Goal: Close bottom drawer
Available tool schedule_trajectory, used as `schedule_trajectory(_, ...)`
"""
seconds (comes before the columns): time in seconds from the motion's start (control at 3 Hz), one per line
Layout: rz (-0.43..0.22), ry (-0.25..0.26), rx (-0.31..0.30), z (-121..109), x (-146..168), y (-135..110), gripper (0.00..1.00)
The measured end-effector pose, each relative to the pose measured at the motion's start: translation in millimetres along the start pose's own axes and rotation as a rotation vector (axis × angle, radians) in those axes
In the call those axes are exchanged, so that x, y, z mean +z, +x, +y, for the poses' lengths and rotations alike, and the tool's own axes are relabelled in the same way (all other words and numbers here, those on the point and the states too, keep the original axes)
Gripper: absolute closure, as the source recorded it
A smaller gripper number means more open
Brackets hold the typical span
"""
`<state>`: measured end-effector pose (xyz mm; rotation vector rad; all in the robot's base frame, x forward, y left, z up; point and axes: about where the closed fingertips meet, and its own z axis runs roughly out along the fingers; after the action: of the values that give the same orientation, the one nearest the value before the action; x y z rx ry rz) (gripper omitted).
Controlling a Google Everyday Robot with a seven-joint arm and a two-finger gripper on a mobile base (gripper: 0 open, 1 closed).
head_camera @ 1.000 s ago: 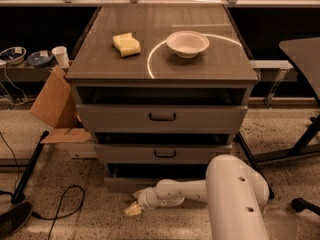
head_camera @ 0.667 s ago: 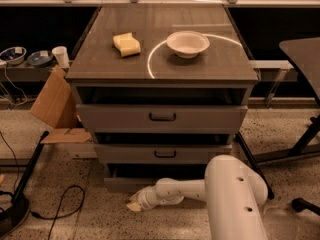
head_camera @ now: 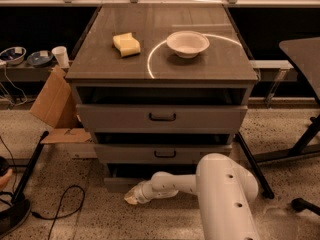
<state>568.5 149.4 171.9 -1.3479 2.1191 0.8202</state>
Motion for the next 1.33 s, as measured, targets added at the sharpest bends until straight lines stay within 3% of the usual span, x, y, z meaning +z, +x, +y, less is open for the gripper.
schedule_trajectory(0.67, 0.013, 0.007, -0.002, -19.6, 5.2, -12.7, 1.00)
schedule_trajectory(1.33, 0.016, 0.019, 0.007, -31.7, 7.0, -20.2, 0.58)
